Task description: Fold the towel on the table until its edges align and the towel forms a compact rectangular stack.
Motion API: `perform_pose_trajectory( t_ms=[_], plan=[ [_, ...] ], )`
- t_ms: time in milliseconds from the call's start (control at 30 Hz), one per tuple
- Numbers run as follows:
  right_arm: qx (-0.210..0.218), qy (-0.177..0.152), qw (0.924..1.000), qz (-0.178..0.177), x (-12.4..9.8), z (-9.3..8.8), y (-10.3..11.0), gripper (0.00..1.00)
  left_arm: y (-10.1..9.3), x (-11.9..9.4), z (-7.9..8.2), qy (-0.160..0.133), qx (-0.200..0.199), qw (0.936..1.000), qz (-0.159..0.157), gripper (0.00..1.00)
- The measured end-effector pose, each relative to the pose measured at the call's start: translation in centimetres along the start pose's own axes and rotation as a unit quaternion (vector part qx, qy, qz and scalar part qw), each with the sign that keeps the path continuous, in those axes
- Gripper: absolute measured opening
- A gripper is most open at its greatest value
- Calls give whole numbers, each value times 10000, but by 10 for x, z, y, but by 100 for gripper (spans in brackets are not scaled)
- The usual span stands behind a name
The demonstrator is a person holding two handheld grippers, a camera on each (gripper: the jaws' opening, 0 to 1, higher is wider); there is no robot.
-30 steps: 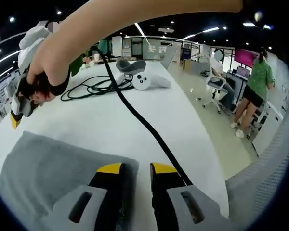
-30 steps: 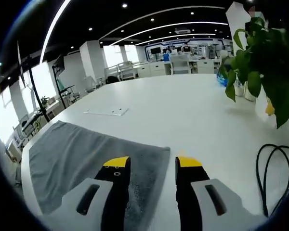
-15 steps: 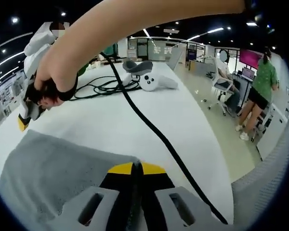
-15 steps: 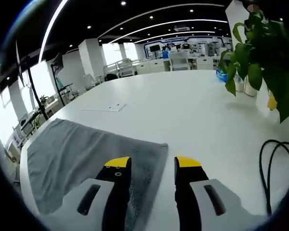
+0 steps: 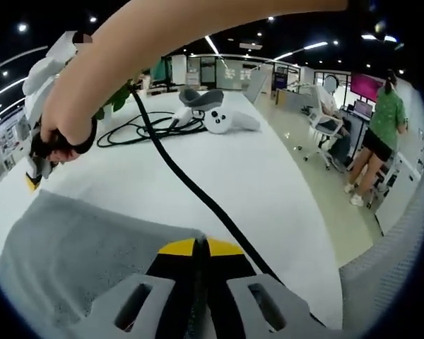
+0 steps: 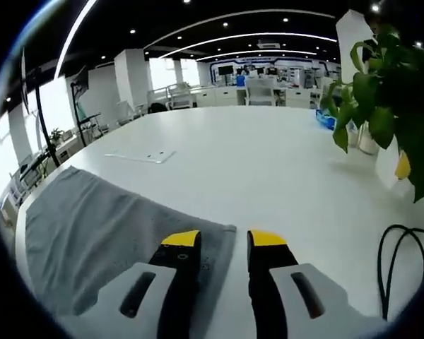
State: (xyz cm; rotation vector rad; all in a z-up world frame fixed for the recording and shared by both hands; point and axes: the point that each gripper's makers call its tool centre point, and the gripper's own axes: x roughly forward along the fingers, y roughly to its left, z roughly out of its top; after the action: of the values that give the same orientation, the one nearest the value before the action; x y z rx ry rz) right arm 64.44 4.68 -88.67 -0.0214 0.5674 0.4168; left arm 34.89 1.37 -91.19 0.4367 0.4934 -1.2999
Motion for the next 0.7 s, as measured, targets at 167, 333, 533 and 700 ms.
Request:
perform_pose_trajectory(
  t_ms=[167, 333, 533, 700],
  plan=[
    [-252, 313, 9990, -178, 11, -10, -6, 17, 0, 0, -1, -28, 0, 10000, -47, 3],
    [-131, 278, 9992, -260, 19, -15, -17, 14, 0, 1, -1, -47, -8, 10000, -71, 3],
    [-80, 140, 9998, -72, 26, -21, -16, 13, 0, 1, -1, -54, -28, 10000, -78, 3],
    [114, -106, 9999, 25, 34, -14, -12, 18, 0, 1, -1, -71, -38, 9999, -79, 3]
  ],
)
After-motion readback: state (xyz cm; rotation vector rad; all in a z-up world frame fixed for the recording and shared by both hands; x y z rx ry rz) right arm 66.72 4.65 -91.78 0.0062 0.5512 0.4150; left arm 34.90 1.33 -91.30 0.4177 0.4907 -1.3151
